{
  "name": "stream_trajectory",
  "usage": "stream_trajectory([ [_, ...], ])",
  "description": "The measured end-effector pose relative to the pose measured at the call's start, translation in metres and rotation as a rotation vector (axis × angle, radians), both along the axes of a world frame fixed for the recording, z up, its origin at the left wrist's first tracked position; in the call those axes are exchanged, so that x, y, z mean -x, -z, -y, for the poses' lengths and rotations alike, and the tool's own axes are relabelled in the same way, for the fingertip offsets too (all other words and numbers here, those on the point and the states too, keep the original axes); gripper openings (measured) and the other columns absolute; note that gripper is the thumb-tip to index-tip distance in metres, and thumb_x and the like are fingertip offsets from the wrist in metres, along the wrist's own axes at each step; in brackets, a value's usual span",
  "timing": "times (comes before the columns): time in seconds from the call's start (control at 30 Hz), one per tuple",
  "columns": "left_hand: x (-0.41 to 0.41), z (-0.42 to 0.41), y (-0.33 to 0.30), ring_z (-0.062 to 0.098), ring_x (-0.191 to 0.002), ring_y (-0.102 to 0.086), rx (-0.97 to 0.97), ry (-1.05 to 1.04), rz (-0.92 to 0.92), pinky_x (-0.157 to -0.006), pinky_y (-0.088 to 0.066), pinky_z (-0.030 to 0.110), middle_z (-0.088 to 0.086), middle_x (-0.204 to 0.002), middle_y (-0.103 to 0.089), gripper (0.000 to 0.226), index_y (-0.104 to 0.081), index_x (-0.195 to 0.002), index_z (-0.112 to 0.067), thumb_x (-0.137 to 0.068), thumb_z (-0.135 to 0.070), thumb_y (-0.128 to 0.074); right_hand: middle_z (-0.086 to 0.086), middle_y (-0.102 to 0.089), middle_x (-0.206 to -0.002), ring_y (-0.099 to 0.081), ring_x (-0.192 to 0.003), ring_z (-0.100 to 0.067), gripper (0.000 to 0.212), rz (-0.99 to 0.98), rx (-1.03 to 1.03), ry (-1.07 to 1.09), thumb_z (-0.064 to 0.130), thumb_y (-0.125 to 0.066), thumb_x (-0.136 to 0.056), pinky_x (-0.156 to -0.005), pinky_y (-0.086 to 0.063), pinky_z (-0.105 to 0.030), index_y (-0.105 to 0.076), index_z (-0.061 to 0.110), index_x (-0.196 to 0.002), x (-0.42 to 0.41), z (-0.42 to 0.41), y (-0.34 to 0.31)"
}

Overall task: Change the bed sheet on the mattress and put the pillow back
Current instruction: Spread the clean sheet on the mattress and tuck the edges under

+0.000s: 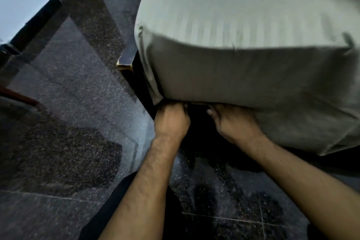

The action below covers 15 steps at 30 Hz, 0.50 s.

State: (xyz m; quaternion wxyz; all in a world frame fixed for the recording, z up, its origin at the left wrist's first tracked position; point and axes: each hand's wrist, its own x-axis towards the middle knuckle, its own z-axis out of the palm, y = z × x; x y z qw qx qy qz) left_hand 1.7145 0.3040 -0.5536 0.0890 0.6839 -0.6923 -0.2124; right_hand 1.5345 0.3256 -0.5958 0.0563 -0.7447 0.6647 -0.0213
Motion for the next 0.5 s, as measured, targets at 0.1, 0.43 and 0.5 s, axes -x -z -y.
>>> stream_trajectory([
  [0.1, 0.003, -0.010, 0.009, 0.044, -0.094, -0.062, 0.063, -0.027, 0.024, -0.084, -0.049, 0.044, 0.028, -0.096, -0.066, 0.021, -0.067, -0.089, 0.003, -0.087, -0.007, -0.048, -0.010, -0.067, -0.131, -0.061, -0.119, -0.030, 0.070, 0.064, -0.001, -0.030, 0.046, -0.008, -0.102, -0.104, -0.044, -0.033, -0.066, 0.017, -0.125, 0.006, 0.014, -0.008],
  [0.43, 0.009, 0.053, 0.028, 0.040, -0.116, -0.057, 0.104, 0.061, 0.153, -0.094, -0.045, 0.038, 0.016, -0.127, -0.065, 0.034, -0.065, -0.119, -0.017, -0.095, -0.030, -0.045, -0.001, -0.051, -0.151, -0.048, -0.137, -0.021, 0.052, 0.191, -0.091, -0.432, 0.049, -0.022, -0.108, -0.118, -0.032, -0.030, -0.048, 0.027, -0.148, 0.043, 0.034, -0.007],
  [0.5, 0.005, 0.054, 0.029, 0.040, -0.114, -0.057, 0.140, 0.060, 0.117, -0.092, -0.045, 0.037, 0.016, -0.124, -0.066, 0.032, -0.065, -0.117, -0.016, -0.095, -0.029, -0.047, -0.006, -0.061, -0.141, -0.058, -0.126, -0.025, 0.045, 0.139, 0.040, -0.473, 0.042, -0.034, -0.109, -0.106, -0.046, -0.037, -0.053, 0.025, -0.145, 0.047, 0.028, -0.003],
])
